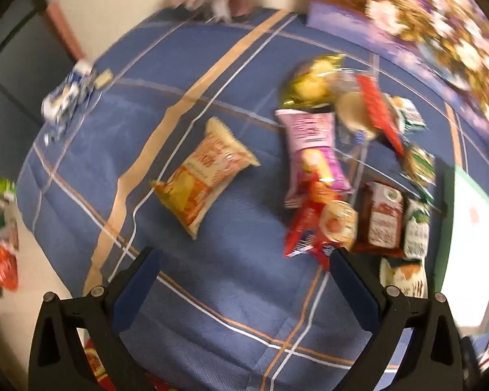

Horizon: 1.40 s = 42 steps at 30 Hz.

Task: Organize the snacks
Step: 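Grasp the cream cookie pack with the right gripper while the left grasps the red chip bag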

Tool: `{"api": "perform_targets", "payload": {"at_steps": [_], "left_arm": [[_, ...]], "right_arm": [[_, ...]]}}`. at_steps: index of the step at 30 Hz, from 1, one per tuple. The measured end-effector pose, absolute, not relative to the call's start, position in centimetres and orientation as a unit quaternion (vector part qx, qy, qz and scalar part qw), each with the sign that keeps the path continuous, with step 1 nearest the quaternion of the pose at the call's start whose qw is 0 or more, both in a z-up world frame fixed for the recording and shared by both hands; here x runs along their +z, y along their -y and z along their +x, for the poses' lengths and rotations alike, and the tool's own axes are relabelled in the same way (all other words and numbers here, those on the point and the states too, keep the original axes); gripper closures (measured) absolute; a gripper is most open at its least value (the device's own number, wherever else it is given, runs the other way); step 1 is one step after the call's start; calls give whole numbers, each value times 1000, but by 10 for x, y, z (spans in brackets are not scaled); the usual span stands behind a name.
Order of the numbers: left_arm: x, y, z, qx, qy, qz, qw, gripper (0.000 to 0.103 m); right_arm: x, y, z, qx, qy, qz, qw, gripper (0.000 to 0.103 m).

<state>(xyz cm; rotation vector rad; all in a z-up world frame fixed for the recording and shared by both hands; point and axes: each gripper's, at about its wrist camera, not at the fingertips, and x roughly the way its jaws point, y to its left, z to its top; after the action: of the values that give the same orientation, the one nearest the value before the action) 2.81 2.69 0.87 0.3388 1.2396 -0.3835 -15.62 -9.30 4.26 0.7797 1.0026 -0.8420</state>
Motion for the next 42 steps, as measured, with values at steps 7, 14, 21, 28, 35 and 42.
{"api": "perform_targets", "payload": {"at_steps": [7,14,21,28,35,42], "left_arm": [[-8,-49,53,-147,-614,102,768,0],[-13,-50,60,-160,-620,75,764,0],[5,-18,33,-235,-579,126,771,0],[2,15,16,-283,-572,166,752,16],[-15,27,11,-297,-590,168,732,38],[-23,17,20,-286,-617,134,721,44]], "right_arm": [[20,88,-123,-324,-478,368,729,1],[13,78,-108,-292,-490,361,738,13],[7,82,-93,-289,-478,340,756,22],[-10,94,-94,-297,-503,347,734,23],[-12,94,-92,-293,-513,340,732,23],[-13,88,-86,-287,-514,330,738,31]]}}
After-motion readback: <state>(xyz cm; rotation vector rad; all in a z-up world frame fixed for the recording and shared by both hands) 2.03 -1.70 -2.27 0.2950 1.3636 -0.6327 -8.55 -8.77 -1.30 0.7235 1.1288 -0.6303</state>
